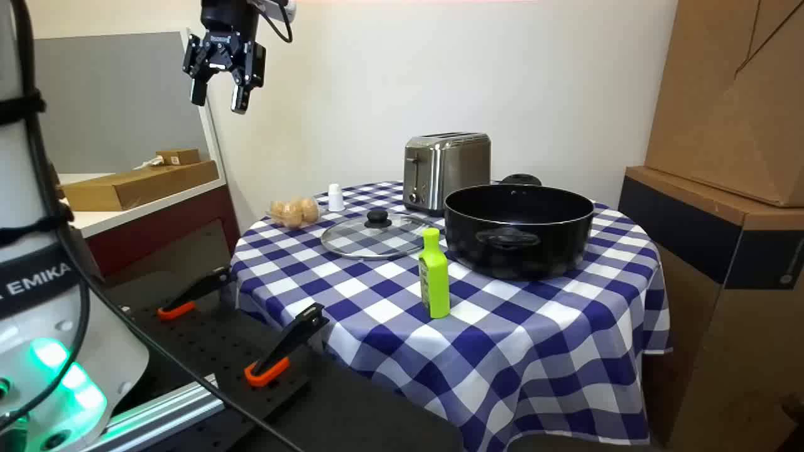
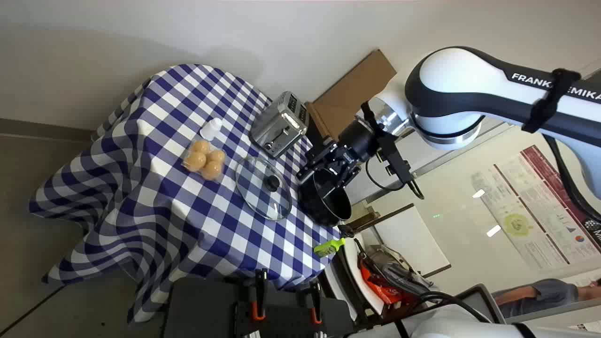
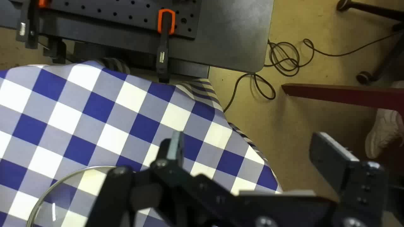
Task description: Push the lever on the silver toaster downwards
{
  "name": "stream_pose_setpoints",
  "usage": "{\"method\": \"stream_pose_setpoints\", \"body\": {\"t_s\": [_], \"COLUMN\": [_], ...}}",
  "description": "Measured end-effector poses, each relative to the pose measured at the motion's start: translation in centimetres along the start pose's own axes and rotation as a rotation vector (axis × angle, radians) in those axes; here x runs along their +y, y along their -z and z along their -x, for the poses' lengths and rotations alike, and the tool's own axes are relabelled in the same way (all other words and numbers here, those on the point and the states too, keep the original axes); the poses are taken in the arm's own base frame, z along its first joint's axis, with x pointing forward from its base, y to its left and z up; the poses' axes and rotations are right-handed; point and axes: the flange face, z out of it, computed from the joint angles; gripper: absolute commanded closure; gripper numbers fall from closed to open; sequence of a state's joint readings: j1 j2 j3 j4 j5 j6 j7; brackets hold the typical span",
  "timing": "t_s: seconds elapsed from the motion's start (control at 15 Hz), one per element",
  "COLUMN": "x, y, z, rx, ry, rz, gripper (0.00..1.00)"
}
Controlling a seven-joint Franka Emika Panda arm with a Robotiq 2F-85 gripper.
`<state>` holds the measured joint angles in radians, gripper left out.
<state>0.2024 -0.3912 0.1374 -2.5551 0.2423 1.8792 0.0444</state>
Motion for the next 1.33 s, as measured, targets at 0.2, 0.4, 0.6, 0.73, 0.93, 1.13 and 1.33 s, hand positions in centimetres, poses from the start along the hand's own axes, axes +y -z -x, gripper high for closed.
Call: {"method": "stream_pose_setpoints", "body": {"t_s": [0.2, 0.4, 0.6, 0.73, 0.93, 1.13, 1.33], "x": [0.1, 1.7, 4.5, 6.4, 8.4, 8.9, 8.4], "y": [0.1, 1.5, 4.4, 6.7, 9.9, 12.2, 13.3], "z": [0.0, -0.4, -1.0, -1.3, -2.2, -4.3, -7.6], "rx": [0.002, 0.033, 0.099, 0.148, 0.24, 0.36, 0.486], "ry": [0.0, -0.023, -0.076, -0.103, -0.12, -0.124, -0.129], "rz": [0.007, 0.059, 0.154, 0.216, 0.301, 0.376, 0.426], "gripper": [0.0, 0.0, 0.26, 0.31, 0.55, 0.77, 0.99]}}
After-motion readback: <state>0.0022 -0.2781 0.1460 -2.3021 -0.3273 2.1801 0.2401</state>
